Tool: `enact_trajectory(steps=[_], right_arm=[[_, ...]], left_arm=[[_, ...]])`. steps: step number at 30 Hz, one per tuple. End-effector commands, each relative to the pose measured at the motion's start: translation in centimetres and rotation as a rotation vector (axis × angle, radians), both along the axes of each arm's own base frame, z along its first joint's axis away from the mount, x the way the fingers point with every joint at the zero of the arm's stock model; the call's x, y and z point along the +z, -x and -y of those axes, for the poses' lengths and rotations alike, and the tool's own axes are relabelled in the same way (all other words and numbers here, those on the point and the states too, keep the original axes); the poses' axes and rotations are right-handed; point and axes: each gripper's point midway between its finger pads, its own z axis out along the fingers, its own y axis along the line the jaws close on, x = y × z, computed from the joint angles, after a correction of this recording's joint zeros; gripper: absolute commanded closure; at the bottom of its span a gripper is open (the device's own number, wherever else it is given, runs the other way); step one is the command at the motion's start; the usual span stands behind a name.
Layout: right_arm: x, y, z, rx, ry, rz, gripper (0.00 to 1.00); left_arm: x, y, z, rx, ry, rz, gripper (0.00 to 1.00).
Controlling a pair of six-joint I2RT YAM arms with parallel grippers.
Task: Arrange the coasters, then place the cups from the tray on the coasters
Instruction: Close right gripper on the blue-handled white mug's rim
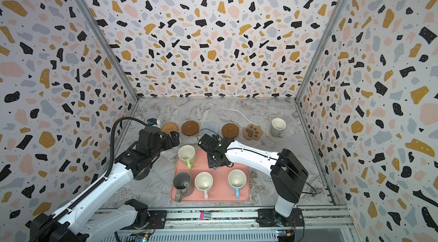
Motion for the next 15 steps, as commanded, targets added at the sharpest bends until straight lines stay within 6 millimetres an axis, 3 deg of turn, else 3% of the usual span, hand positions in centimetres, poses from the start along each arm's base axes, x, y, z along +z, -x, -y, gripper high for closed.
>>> enact_trajectory(steps=[1,15], right_arm=[[-0.21,-0.02,0.27,0.004,0.02,0.005,0.44],[-0.76,-0.38,-0.05,-0.002,0.022,0.012,0.52]], left_arm=[[0.57,0.03,0.14,-0.007,0.008,0.025,0.0],[0.53,0.22,0.0,-0.005,0.006,0.026,0.01]])
